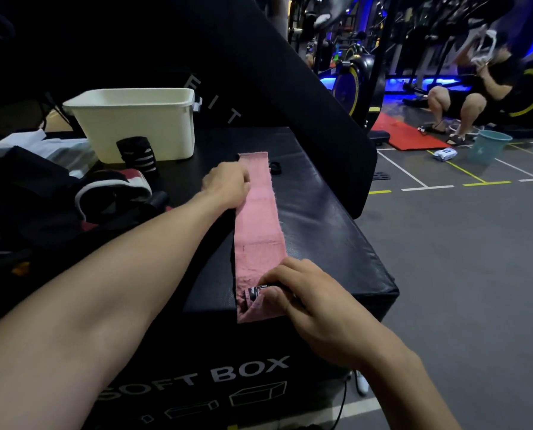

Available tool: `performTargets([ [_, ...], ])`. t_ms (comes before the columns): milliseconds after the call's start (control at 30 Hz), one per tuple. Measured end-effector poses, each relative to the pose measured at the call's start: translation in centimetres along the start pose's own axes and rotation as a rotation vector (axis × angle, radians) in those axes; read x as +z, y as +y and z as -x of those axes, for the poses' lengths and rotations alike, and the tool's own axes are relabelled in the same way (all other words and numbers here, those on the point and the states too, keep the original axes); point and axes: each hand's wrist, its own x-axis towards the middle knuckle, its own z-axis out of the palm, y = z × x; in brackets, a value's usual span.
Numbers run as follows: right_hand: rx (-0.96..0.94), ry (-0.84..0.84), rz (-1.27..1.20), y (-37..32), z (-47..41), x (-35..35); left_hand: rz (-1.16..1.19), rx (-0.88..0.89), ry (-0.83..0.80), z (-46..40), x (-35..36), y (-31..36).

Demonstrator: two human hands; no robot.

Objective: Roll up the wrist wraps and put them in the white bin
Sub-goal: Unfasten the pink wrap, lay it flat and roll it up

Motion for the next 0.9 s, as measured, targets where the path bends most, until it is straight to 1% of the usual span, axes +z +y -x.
performTargets([
  [33,0.000,0.001,0.002,0.0,0.0,0.0,0.026,0.003,-0.072,0.3,-0.6,-0.1],
  [100,0.004,0.004,0.002,-0.1,0.0,0.0,0.016,0.063,-0.213,1.3,-2.2,0.2],
  [133,0.007,0.002,0.000,-0.1,0.0,0.1,-0.005,0.107,-0.248,2.1,-3.0,0.6],
  [200,0.011,0.003,-0.005,-0.2,0.0,0.1,-0.022,0.188,-0.244,4.5,-4.3,1.5],
  [267,0.017,0.006,-0.011,-0.3,0.0,0.1,-0.092,0.213,-0.186,7.1,-4.7,2.2],
  [333,0.026,0.011,-0.010,-0.5,0.0,0.1,-0.220,0.123,-0.192,8.7,-4.6,2.3],
  [367,0.030,0.013,-0.011,-0.6,0.1,0.1,-0.223,0.043,-0.219,9.0,-4.5,2.0],
  [433,0.033,0.017,-0.012,-0.8,0.2,0.1,-0.083,-0.092,-0.262,8.9,-4.1,1.0],
  [500,0.038,0.020,-0.009,-0.8,0.4,0.1,0.084,-0.172,-0.246,8.6,-3.3,0.3],
  [667,0.037,0.026,-0.007,-0.9,0.5,0.1,0.240,-0.248,-0.053,9.3,-1.5,0.8],
  [800,0.030,0.037,0.001,-0.8,0.6,0.3,0.283,-0.292,-0.054,8.6,-1.0,0.8],
  [900,0.023,0.043,-0.011,-0.6,0.5,0.3,0.295,-0.277,-0.026,8.1,-1.0,0.8],
])
